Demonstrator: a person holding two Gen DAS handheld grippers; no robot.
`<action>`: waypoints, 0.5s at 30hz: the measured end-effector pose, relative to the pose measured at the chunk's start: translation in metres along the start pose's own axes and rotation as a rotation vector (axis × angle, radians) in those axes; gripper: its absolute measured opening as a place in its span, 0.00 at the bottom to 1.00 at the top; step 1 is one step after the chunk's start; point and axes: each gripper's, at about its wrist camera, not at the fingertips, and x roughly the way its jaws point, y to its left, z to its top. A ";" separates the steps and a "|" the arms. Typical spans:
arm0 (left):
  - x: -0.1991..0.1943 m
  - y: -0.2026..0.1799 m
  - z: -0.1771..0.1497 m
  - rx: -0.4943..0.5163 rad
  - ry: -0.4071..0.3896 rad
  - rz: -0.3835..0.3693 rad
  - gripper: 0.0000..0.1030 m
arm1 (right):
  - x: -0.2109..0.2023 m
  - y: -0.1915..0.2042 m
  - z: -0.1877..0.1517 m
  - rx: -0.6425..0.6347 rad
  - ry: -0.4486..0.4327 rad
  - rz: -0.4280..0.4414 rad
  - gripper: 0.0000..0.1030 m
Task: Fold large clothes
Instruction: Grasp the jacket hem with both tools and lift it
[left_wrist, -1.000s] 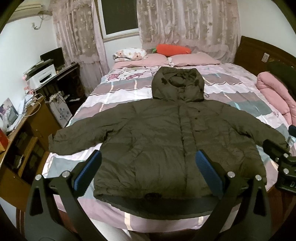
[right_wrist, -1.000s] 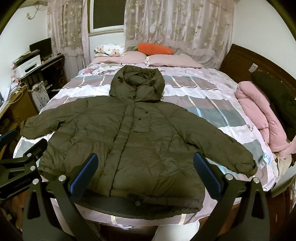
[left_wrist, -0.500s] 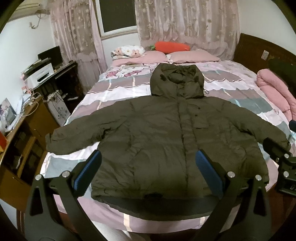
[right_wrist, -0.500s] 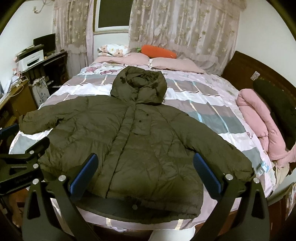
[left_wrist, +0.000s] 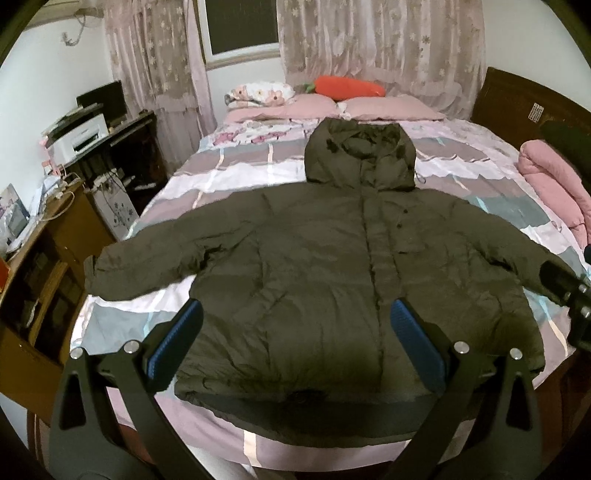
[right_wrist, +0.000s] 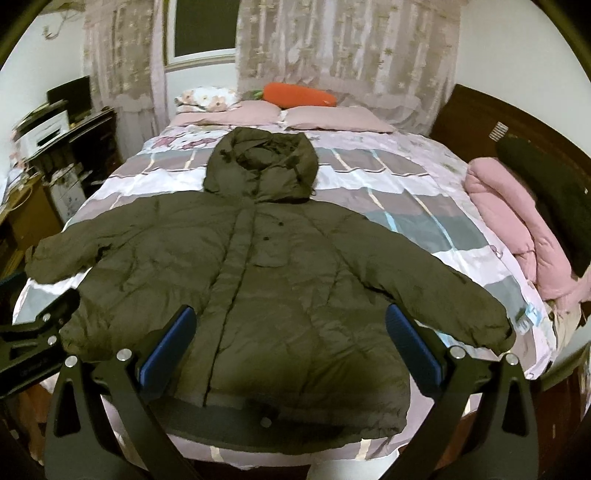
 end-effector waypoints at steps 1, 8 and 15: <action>0.007 0.001 -0.002 0.001 0.012 -0.004 0.98 | 0.005 -0.002 -0.001 0.009 0.005 0.002 0.99; 0.068 -0.003 -0.028 0.012 0.142 -0.078 0.98 | 0.069 -0.035 -0.029 0.223 0.137 0.136 0.99; 0.141 0.020 0.033 0.036 0.137 -0.087 0.98 | 0.131 -0.093 0.057 0.298 0.014 0.058 0.99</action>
